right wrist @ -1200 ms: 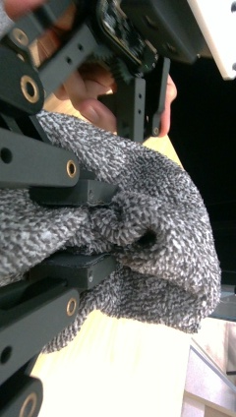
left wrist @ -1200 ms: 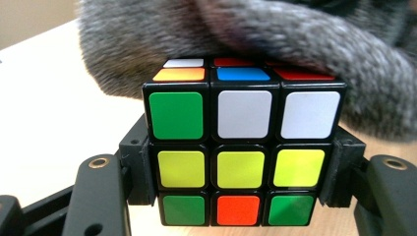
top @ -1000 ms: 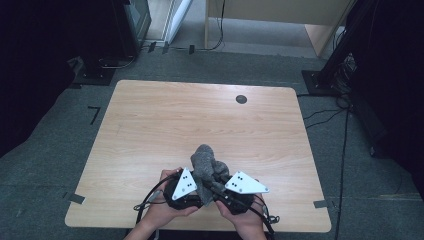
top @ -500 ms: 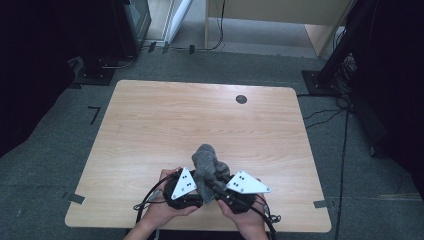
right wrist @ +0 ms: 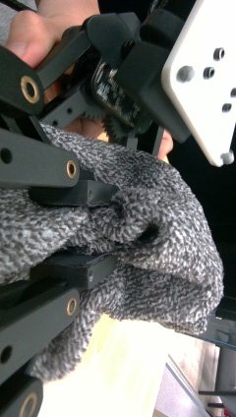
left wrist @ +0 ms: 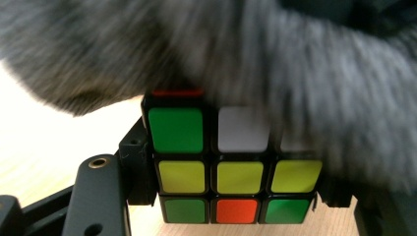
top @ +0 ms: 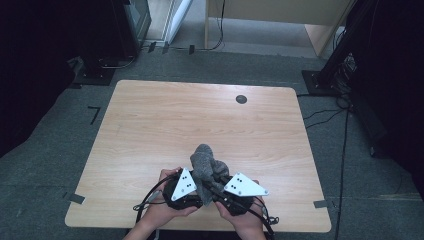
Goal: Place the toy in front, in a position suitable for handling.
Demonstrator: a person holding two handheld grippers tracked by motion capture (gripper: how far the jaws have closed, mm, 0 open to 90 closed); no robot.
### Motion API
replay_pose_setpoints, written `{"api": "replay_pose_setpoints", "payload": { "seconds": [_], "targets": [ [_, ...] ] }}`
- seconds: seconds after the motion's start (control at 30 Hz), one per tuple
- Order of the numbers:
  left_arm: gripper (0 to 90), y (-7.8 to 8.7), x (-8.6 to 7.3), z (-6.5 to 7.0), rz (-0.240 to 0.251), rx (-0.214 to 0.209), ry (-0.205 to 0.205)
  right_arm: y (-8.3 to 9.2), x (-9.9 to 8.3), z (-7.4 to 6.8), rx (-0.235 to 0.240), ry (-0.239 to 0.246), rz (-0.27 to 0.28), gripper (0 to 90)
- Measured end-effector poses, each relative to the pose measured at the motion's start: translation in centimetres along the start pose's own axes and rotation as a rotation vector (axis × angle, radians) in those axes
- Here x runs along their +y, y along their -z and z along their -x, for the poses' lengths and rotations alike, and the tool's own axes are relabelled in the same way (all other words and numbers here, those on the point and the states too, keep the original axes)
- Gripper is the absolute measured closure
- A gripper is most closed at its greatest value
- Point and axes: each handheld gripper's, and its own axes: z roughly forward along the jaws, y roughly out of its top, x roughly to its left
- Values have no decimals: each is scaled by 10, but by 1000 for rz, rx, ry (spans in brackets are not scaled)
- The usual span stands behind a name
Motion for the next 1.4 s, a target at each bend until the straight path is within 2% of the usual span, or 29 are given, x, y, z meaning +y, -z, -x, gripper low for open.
{"api": "replay_pose_setpoints", "payload": {
  "seconds": [0.07, 0.17, 0.2, 0.27, 0.33, 0.37, 0.43, 0.53, 0.63, 0.73, 0.83, 0.9, 1.0, 1.07, 1.13, 1.2, 1.27, 1.33, 1.4],
  "targets": [
    [339, 3, 0, -3, 23, -9, 11, 2, 0, 8, 4, -42, 9, 723],
    [339, 9, 1, -8, 66, -28, 38, 8, -3, 28, -60, -107, 7, 725],
    [339, 11, 1, -10, 77, -35, 43, 11, -4, 35, -71, -132, 16, 726],
    [339, 16, 1, -13, 129, -56, 70, 13, -6, 42, -74, -152, 16, 727],
    [340, 22, 2, -18, 184, -81, 105, 11, -8, 45, -45, -172, 18, 727],
    [340, 24, 2, -20, 197, -80, 112, 9, -10, 45, -8, -181, 22, 727],
    [339, 28, 1, -24, 218, -95, 139, 4, -13, 41, 34, -175, 21, 730],
    [339, 30, 0, -27, 237, -118, 161, -1, -16, 40, 57, -185, -10, 729],
    [339, 28, 0, -27, 229, -138, 151, 0, -16, 42, 70, -200, -10, 729],
    [339, 24, 0, -22, 185, -119, 105, 10, -8, 43, 68, -205, 50, 730],
    [338, 23, 0, -22, 189, -124, 113, 15, -3, 42, 71, -200, 90, 731],
    [338, 25, 0, -23, 198, -116, 118, 12, -7, 43, 78, -217, 77, 731],
    [339, 30, 0, -28, 228, -122, 150, 0, -17, 44, 91, -234, -8, 728],
    [339, 31, 0, -30, 227, -128, 157, -4, -20, 42, 90, -229, -32, 728],
    [339, 29, -1, -30, 219, -129, 157, -2, -16, 42, 84, -223, -27, 727],
    [339, 26, -2, -28, 196, -123, 143, 6, -10, 42, 81, -229, 24, 727],
    [339, 24, -1, -25, 193, -134, 144, 12, -5, 41, 70, -224, 57, 727],
    [339, 24, 0, -25, 195, -134, 145, 13, -4, 41, 67, -222, 60, 728],
    [339, 28, 1, -26, 220, -130, 162, 7, -11, 42, 69, -240, 30, 728]
  ]
}}
